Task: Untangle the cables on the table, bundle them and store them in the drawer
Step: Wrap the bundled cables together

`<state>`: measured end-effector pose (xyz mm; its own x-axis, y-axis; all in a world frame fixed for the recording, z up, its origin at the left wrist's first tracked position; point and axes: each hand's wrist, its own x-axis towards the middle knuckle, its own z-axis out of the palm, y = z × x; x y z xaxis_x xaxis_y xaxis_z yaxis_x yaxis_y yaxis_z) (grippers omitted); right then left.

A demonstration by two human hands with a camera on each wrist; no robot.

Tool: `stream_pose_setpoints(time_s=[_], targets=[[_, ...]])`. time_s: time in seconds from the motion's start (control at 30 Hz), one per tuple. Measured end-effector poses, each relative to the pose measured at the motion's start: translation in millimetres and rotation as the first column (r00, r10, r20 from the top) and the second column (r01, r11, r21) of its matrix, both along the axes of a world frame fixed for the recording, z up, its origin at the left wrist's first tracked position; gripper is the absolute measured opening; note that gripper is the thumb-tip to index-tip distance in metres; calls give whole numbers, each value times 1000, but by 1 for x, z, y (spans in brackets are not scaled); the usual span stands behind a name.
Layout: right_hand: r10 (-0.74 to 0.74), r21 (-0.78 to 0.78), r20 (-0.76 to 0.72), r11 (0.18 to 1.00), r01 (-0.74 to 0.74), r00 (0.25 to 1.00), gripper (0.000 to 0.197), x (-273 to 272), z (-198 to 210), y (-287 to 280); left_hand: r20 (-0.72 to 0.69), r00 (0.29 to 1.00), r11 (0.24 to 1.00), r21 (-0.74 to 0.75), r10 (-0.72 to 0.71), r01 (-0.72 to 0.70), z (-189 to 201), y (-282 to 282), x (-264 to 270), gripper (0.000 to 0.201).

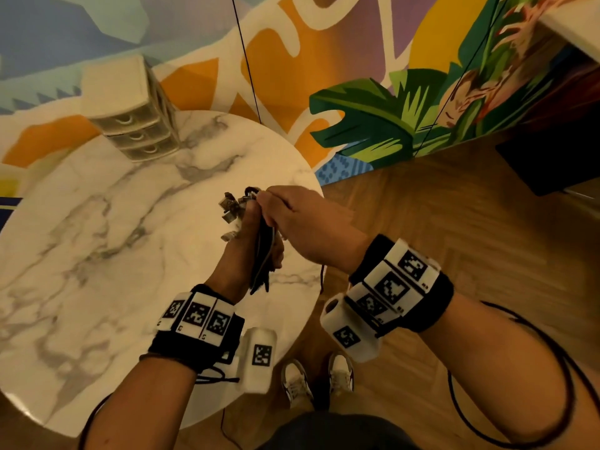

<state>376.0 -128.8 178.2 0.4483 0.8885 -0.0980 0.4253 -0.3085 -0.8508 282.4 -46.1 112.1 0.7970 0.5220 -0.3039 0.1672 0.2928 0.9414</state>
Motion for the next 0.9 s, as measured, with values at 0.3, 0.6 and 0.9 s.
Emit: stream_pose_setpoints(time_s=[0.3, 0.6, 0.9], targets=[[-225, 222, -271, 931, 288, 936, 39, -11, -13, -7, 92, 994, 998, 40, -52, 48, 1, 1, 7, 51], [-254, 287, -358, 886, 364, 899, 40, 11, -2, -12, 110, 990, 994, 74, -82, 74, 3, -4, 4, 60], [-49, 219, -218, 971, 98, 975, 39, -22, -8, -17, 176, 981, 983, -153, -77, 104, 15, -9, 11, 65]])
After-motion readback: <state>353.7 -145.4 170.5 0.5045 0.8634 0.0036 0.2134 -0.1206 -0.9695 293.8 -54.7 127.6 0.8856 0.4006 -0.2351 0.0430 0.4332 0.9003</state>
